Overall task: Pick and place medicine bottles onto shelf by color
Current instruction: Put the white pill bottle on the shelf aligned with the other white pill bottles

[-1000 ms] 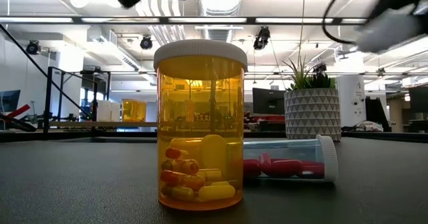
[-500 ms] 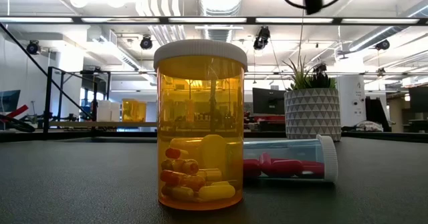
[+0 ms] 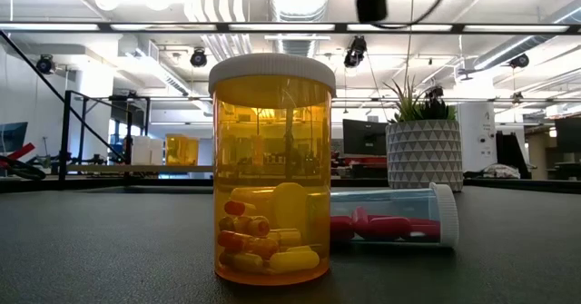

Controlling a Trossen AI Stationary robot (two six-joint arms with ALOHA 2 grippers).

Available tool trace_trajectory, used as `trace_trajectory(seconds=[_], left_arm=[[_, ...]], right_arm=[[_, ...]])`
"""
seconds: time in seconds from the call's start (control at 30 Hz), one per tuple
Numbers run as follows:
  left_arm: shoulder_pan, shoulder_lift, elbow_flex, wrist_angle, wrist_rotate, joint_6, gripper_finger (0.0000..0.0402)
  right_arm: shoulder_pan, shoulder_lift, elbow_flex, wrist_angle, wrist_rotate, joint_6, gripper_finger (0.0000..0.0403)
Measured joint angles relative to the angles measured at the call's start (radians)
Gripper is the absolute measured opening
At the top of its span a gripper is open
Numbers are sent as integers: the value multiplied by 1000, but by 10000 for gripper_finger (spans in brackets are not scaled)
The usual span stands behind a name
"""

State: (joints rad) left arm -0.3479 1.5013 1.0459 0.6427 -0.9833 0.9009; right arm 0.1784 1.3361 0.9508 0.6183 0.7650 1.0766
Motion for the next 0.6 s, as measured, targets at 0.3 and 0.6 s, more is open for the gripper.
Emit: trace_trajectory(seconds=[0.3, 0.6], left_arm=[[18, -4, 3, 8, -137, 8, 195], [28, -8, 1, 4, -173, 2, 165]], right_arm=[[-11, 47, 223, -290, -34, -121, 144], [-8, 49, 305, -376, -14, -177, 145]])
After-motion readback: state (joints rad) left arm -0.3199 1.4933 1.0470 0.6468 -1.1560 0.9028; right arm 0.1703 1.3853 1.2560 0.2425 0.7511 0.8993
